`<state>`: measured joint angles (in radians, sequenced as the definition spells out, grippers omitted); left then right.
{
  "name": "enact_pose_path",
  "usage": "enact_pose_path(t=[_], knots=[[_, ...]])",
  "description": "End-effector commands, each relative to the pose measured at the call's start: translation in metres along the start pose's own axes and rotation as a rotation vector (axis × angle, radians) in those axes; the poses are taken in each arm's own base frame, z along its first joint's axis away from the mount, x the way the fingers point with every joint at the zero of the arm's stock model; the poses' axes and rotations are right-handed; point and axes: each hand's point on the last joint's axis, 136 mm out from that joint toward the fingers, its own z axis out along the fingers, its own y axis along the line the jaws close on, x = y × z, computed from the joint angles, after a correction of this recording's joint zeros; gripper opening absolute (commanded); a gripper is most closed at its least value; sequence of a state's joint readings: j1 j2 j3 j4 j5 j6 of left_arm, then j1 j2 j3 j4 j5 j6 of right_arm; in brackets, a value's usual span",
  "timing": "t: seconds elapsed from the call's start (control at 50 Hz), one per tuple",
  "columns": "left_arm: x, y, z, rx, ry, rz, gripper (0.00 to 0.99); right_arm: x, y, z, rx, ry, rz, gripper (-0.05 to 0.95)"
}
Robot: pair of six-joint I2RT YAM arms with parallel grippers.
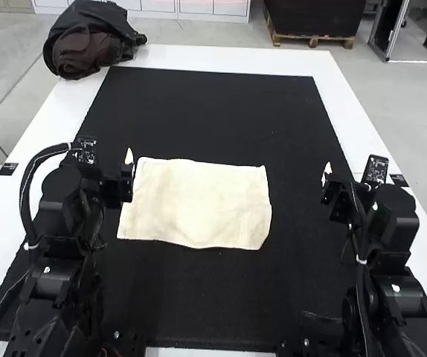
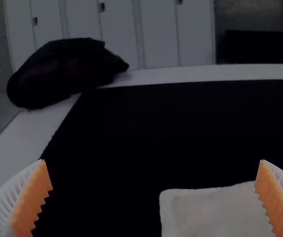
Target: Fold the towel.
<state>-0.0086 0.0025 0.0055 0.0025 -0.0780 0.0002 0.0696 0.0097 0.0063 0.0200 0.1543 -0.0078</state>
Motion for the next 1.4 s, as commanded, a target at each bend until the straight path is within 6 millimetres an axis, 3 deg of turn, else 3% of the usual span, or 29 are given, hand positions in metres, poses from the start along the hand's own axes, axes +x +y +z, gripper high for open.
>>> enact_pose_path(t=[0.0, 0.54, 0.68, 0.82, 0.9, 0.98, 1.04, 1.2, 1.28, 1.38], knots=[[-0.001, -0.001, 0.000, 0.009, -0.011, 0.010, 0.969, 0.000, -0.003, 0.000, 0.010, -0.007, 0.011, 0.92], [-0.002, -0.002, 0.000, 0.012, -0.012, 0.010, 0.969, 0.000, -0.003, 0.000, 0.010, -0.007, 0.011, 0.92], [-0.002, -0.002, 0.000, 0.010, -0.014, 0.010, 0.969, -0.002, -0.001, 0.000, 0.001, -0.014, -0.068, 0.92], [-0.003, -0.003, 0.000, 0.016, -0.018, 0.032, 0.969, -0.012, -0.001, 0.000, 0.005, -0.056, -0.087, 0.92], [-0.010, -0.003, 0.000, 0.012, -0.045, 0.081, 0.967, -0.030, 0.000, -0.002, 0.011, -0.127, -0.209, 0.90], [-0.031, 0.001, -0.002, -0.010, -0.132, 0.094, 0.959, -0.055, 0.006, -0.007, -0.007, -0.236, -0.255, 0.89], [-0.058, 0.014, -0.008, -0.083, -0.239, 0.098, 0.959, -0.080, 0.008, -0.014, -0.005, -0.328, -0.262, 0.89], [-0.121, 0.023, -0.026, -0.120, -0.390, 0.088, 0.957, -0.129, 0.011, -0.025, -0.007, -0.379, -0.262, 0.89], [-0.144, 0.024, -0.025, -0.117, -0.389, 0.086, 0.959, -0.149, 0.013, -0.018, -0.005, -0.339, -0.262, 0.89], [-0.165, 0.024, -0.007, -0.107, -0.341, 0.091, 0.959, -0.169, 0.017, 0.005, -0.014, -0.253, -0.223, 0.90]])
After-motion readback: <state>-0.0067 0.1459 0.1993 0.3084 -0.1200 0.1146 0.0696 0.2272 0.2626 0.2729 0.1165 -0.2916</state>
